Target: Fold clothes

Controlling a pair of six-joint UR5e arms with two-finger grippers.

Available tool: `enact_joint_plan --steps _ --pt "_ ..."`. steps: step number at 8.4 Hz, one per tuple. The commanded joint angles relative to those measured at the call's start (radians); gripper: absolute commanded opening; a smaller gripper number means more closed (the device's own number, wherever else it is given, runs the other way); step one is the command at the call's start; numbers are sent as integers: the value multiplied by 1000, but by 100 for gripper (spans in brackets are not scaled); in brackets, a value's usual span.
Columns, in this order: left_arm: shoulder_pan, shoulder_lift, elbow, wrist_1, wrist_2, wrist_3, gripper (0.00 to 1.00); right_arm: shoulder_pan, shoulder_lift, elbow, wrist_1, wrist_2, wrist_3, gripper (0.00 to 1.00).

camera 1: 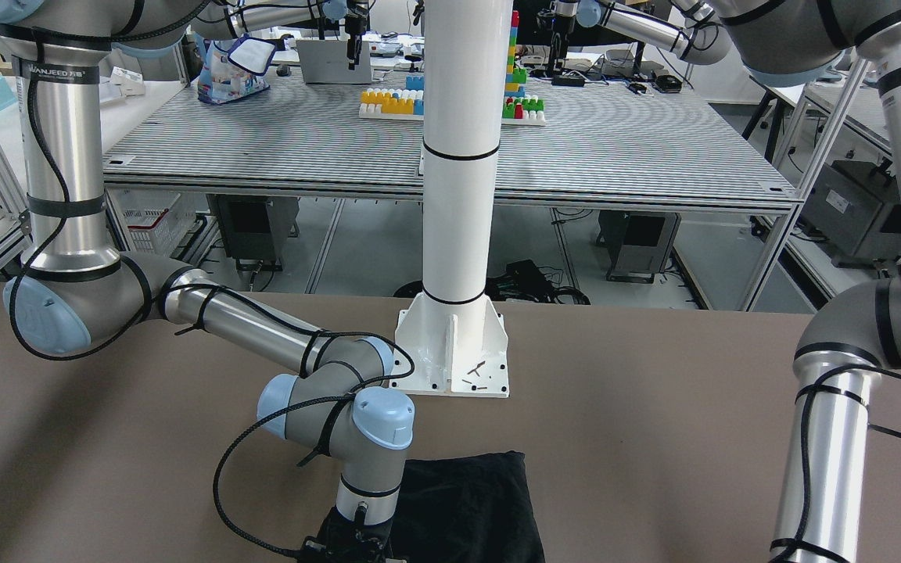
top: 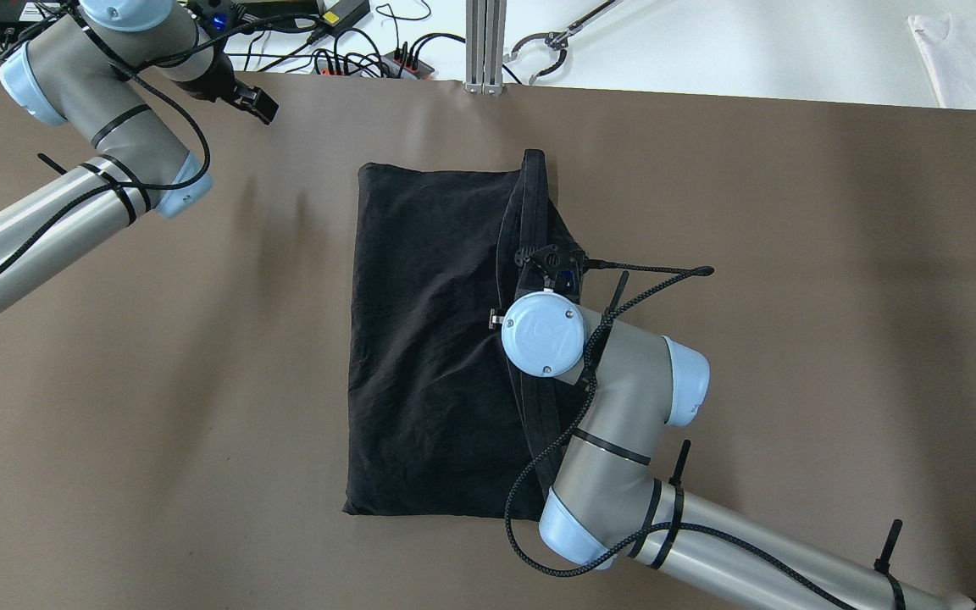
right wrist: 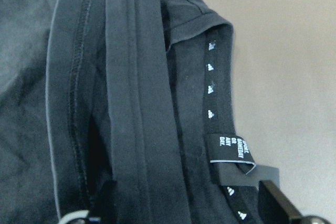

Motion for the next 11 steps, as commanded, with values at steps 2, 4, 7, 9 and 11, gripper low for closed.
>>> enact_joint_plan --steps 2,4,7,9,11 --pt "0 0 0 -1 0 0 100 3 71 -77 -14 4 -4 94" --pt "2 0 0 1 0 0 100 3 107 -125 -14 11 -1 94" --pt "0 0 0 -1 0 0 100 3 105 -139 -35 19 -24 94" --pt "2 2 0 -1 0 0 100 14 105 -139 -86 42 -94 94" --pt "2 12 -14 -1 -2 0 100 38 101 -137 -107 82 -151 94"
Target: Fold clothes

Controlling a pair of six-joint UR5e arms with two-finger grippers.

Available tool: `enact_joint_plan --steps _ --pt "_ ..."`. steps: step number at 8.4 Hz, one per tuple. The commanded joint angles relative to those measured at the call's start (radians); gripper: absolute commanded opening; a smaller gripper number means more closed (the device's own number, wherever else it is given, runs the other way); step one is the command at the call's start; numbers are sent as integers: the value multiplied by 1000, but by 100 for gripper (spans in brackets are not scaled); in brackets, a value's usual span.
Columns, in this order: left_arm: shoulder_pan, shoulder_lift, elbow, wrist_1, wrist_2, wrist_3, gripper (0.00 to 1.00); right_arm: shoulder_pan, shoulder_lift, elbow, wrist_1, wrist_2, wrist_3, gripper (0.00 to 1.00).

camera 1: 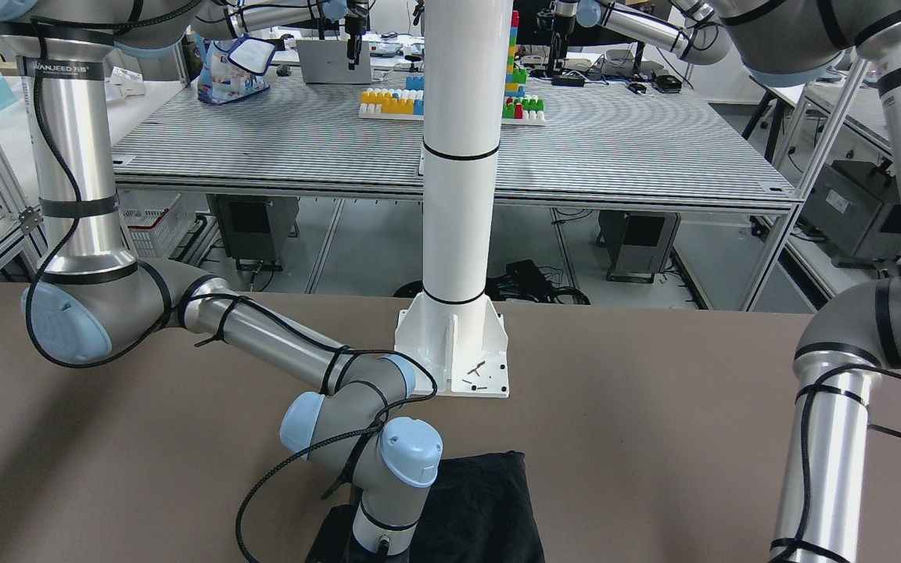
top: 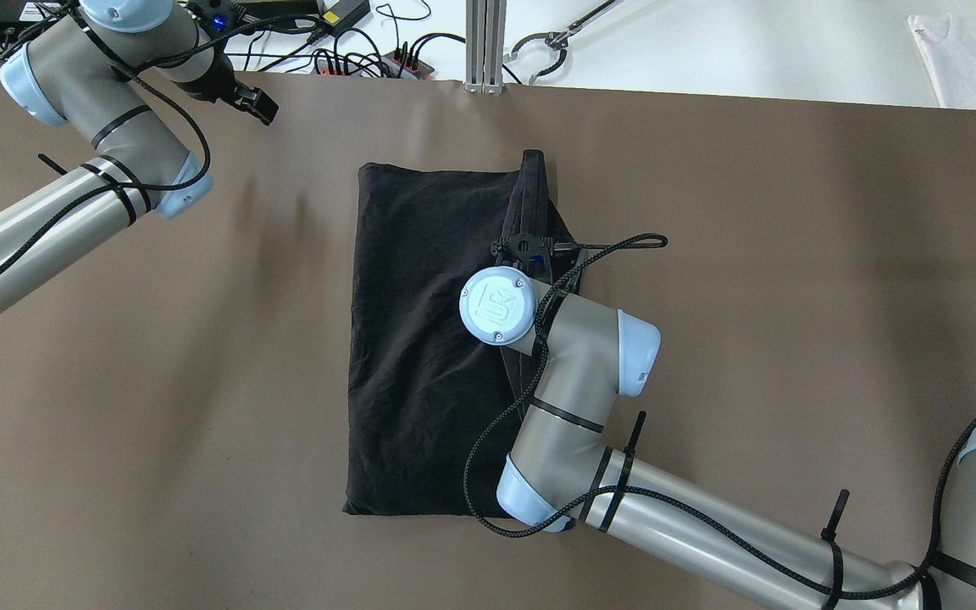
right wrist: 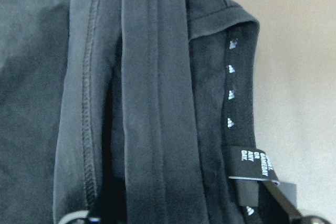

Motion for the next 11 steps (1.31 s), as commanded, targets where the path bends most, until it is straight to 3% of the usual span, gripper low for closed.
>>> enact_joint_plan --steps 1,3,7,9,11 --pt "1 16 -20 0 0 -1 100 37 -11 2 -35 54 -87 94" --pt "1 19 -21 0 0 -1 100 69 -61 27 -34 64 -160 94" --pt "1 19 -21 0 0 -1 100 115 -198 169 -26 96 -251 94" --pt "1 19 -20 0 0 -1 100 115 -187 240 -26 143 -230 94" --pt "1 19 -20 0 0 -1 100 107 -143 306 -35 209 -84 94"
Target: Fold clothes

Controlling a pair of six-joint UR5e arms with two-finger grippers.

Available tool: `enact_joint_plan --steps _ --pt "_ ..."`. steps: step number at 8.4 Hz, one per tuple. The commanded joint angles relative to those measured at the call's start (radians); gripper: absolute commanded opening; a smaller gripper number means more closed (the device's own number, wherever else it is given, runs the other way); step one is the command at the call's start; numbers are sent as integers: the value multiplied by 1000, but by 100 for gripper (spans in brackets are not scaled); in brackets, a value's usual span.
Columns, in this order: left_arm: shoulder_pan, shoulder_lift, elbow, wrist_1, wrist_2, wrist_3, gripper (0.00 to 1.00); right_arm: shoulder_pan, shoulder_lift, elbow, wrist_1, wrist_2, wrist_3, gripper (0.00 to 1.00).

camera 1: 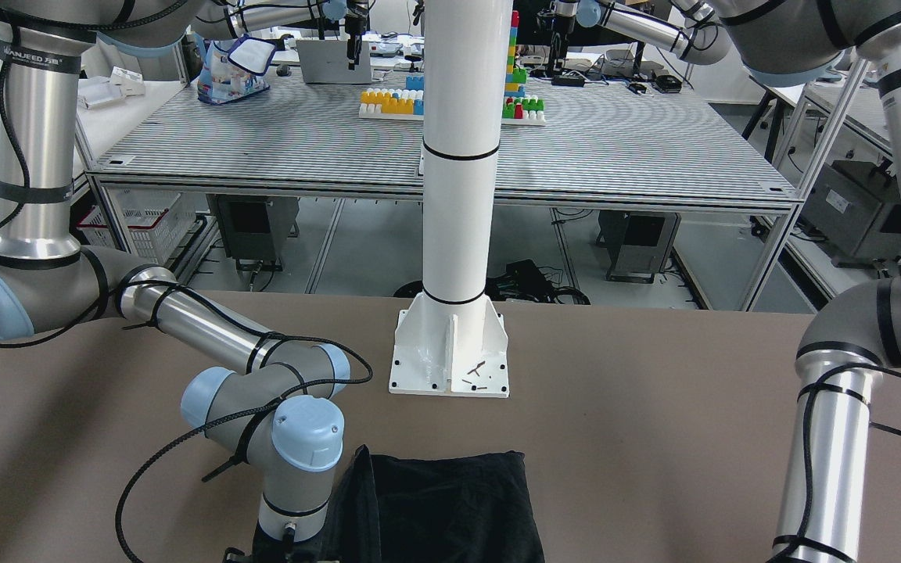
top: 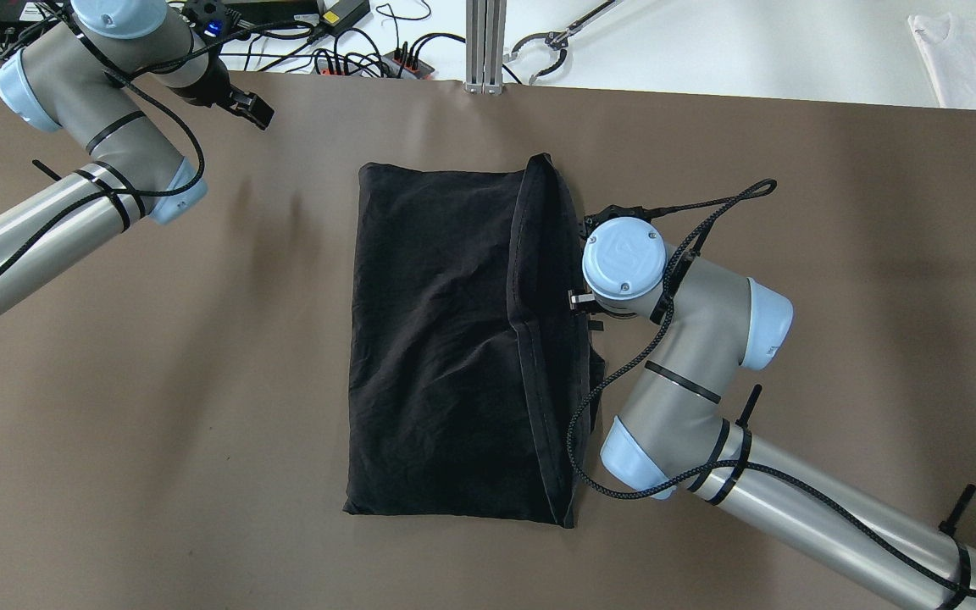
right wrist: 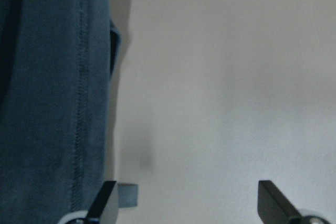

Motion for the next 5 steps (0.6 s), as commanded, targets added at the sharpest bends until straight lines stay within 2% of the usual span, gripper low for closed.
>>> enact_joint_plan --steps 1,3,5 --pt "0 0 2 0 0 0 100 -30 40 97 -13 69 146 94" --pt "0 0 0 0 0 3 100 -115 42 173 -108 66 154 94" --pt "0 2 0 0 0 0 100 -235 33 204 -134 -22 154 94"
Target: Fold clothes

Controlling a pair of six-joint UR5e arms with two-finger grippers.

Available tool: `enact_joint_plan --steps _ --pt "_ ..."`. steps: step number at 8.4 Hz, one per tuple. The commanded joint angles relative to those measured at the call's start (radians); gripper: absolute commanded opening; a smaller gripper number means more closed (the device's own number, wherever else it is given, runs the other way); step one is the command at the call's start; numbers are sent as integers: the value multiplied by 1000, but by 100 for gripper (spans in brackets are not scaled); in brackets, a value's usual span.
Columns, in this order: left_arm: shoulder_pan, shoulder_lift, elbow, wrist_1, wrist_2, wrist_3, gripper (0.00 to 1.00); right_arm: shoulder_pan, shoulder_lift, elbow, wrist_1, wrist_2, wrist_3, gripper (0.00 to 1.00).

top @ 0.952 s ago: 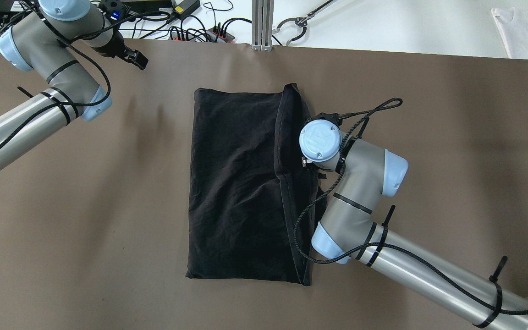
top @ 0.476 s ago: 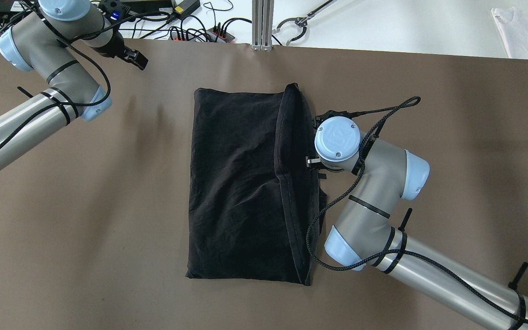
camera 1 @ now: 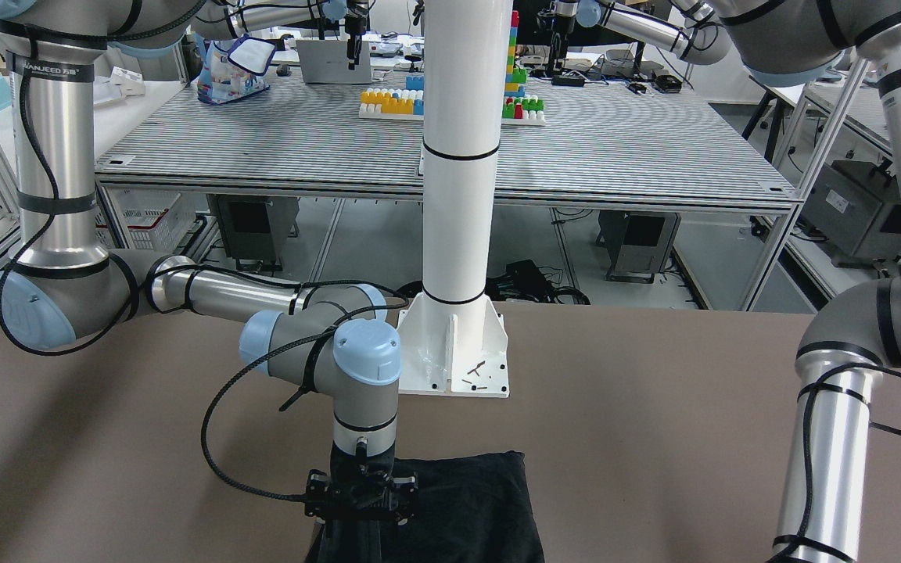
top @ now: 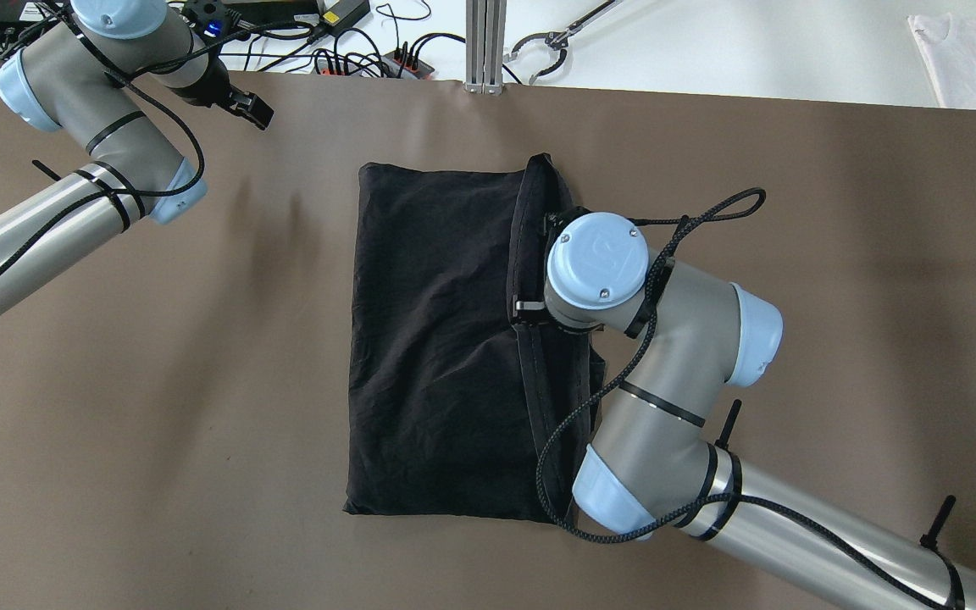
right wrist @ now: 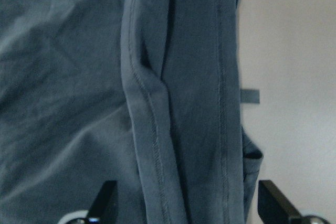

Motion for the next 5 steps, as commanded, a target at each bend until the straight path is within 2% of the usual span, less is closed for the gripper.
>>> enact_joint_plan --steps 1,3,5 --pt "0 1 0 0 0 2 100 -151 -9 36 -35 -109 0 92" --pt "0 1 1 0 -2 2 100 -244 -23 61 -172 -216 -38 81" --pt "0 3 0 0 0 2 100 -283 -39 88 -242 -242 -56 72"
